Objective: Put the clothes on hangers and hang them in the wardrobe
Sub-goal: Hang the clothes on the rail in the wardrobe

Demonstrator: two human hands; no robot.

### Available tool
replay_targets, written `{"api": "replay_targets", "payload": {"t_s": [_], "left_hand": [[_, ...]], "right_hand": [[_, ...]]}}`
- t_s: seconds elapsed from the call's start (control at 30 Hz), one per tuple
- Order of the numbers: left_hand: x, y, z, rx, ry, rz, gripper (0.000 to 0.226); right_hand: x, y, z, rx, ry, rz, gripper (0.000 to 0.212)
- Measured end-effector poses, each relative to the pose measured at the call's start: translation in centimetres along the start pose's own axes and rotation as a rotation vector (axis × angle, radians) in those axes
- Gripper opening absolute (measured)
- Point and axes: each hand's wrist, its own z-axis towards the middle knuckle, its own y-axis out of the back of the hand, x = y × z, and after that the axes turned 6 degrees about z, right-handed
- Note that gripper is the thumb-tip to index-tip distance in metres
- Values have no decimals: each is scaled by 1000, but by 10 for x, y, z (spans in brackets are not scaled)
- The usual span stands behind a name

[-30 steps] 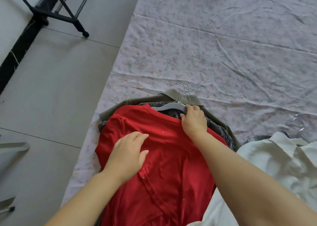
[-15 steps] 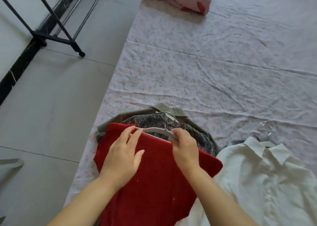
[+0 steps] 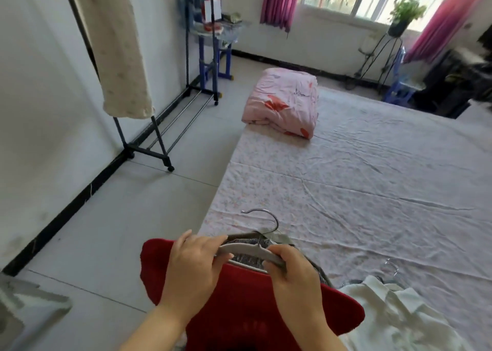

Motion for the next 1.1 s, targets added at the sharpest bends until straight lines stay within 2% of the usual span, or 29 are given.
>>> {"api": "replay_targets", "payload": {"t_s": [0.17,0.3,0.37,0.5,0.63,0.9,1.1], "left_hand": [[1,68,-16,-205,62,73,37],[-2,116,-45,-325,186,129,37],[-7,139,-65,-373,276,186,39],[-17,179,-118,-512,469,303,19],[-23,220,-192,-621,737,417,28],[-67,310,-384,-857,1151,798,31],[-121,361,-539,-1010,1404,1023,32]], "right_hand": [[59,4,-2,109,153,-23,40],[91,-1,-4,173,304,-14,22],[104,-5,-7,241,393,-4,19],[136,-27,-26,466,606,0,21],[174,-61,-65,620,806,86,21],[279,-115,-235,953,1241,247,28],[332,-136,-407,1065,1522,442,40]]}}
